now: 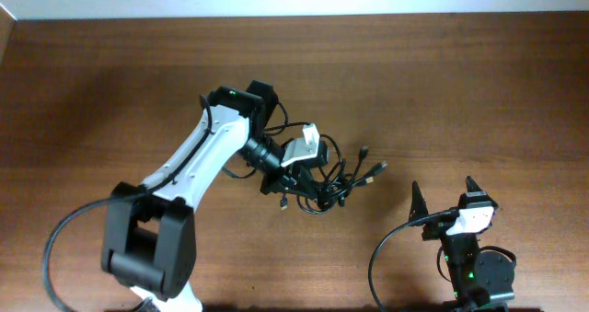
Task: Untangle cables
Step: 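Grasp the cable bundle with the left gripper and lift it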
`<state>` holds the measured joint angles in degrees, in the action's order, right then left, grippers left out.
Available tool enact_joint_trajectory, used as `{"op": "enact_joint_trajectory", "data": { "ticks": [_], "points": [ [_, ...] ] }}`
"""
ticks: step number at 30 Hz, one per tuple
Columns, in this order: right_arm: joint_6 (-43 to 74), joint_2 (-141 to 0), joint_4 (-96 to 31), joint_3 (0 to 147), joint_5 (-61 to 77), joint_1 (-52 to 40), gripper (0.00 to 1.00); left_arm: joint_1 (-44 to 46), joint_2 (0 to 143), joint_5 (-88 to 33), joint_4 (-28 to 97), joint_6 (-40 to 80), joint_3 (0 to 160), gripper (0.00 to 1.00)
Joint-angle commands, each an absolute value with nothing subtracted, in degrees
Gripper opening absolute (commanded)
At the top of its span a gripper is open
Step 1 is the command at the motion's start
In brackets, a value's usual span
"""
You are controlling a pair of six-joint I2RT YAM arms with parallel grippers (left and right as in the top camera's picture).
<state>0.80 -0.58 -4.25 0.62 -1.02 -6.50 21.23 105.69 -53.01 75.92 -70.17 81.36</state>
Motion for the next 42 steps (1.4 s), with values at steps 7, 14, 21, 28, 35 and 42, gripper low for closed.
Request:
{"op": "enact_joint_trajectory", "data": {
  "ticks": [7, 14, 21, 28, 35, 42],
  "points": [
    [0.4, -0.2, -4.6, 0.3, -0.9, -6.3, 0.98, 21.4, 97.5, -63.0, 79.3, -66.2, 83.0, 0.00],
    [0.4, -0.2, -4.6, 0.3, -0.9, -6.3, 0.98, 21.4, 97.5, -68.6, 87.0, -66.2, 83.0, 0.00],
    [0.4, -0.2, -4.5, 0.3, -1.0, -6.3, 0.98, 21.4, 97.5, -90.2, 93.8, -66.2, 83.0, 0.00],
    [0.4, -0.2, -3.9, 0.3, -3.6, -6.3, 0.98, 21.4, 97.5, -90.2, 93.7, -66.5, 83.0, 0.00],
    [13.2, -0.3, -8.6, 13.7, 2.6, -6.3, 0.98, 21.3, 97.5, -90.2, 93.5, -74.6, 83.0, 0.00],
    [13.2, -6.1, -51.7, 50.2, 3.1, -6.3, 0.98, 21.4, 97.5, -90.2, 93.5, -89.7, 83.0, 0.00]
  ]
}}
